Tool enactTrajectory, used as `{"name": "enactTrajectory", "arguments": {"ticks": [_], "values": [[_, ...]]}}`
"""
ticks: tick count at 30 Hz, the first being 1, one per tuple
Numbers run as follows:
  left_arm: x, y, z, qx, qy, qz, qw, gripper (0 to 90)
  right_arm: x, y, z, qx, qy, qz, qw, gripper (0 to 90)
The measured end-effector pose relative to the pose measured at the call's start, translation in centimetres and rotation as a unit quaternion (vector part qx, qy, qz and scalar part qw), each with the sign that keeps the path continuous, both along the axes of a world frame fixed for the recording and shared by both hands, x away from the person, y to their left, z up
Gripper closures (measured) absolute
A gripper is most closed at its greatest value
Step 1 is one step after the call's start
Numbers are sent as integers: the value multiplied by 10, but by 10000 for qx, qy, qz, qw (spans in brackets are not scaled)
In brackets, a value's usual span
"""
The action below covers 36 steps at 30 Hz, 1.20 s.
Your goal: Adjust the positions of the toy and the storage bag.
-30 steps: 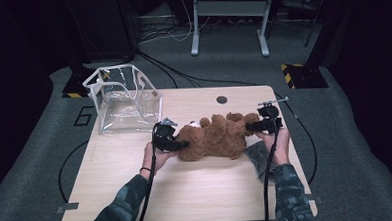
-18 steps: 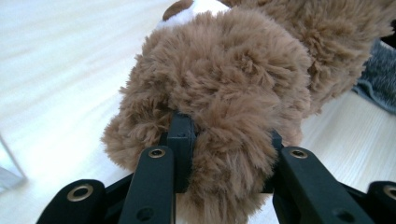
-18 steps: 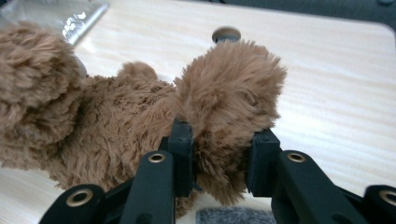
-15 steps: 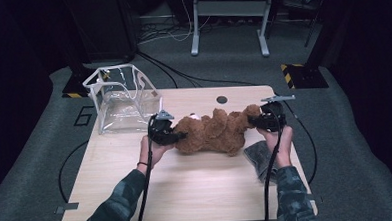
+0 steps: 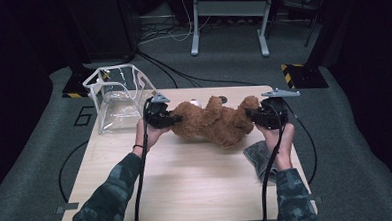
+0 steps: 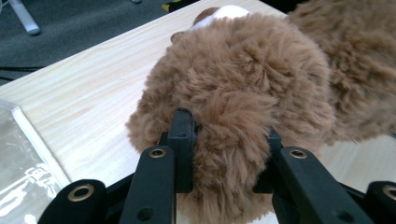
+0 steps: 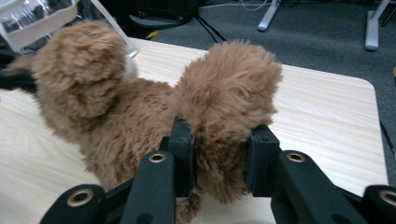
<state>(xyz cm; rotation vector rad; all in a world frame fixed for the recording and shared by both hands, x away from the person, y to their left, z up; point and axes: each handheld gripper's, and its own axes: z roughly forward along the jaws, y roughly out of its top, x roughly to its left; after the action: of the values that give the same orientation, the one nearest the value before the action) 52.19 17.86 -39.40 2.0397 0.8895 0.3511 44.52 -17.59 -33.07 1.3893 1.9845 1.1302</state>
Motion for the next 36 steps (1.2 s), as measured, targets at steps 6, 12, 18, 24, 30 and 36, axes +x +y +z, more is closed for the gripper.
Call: {"name": "enactTrajectory", "arguments": {"ticks": [6, 12, 18, 24, 30, 36], "values": [[20, -7, -14, 297, 171, -53, 9994, 683, -12, 9, -14, -100, 115, 16, 9999, 691], [19, -3, -48, 241, 577, 166, 9979, 563, -10, 10, -66, 71, 670, -48, 9977, 687], [1, 8, -35, -29, 539, 341, 9980, 299, -16, 8, -68, 177, 638, -72, 9978, 665], [-18, 2, -26, -210, 446, 147, 9987, 254, -18, 14, -67, -2, 607, -92, 9981, 657], [-33, -14, -19, -200, 333, -40, 9992, 249, -19, 14, -69, -48, 703, -68, 9975, 655], [-47, -35, -14, -130, 226, -228, 9994, 203, -23, 15, -70, -81, 682, -22, 9976, 655]]}}
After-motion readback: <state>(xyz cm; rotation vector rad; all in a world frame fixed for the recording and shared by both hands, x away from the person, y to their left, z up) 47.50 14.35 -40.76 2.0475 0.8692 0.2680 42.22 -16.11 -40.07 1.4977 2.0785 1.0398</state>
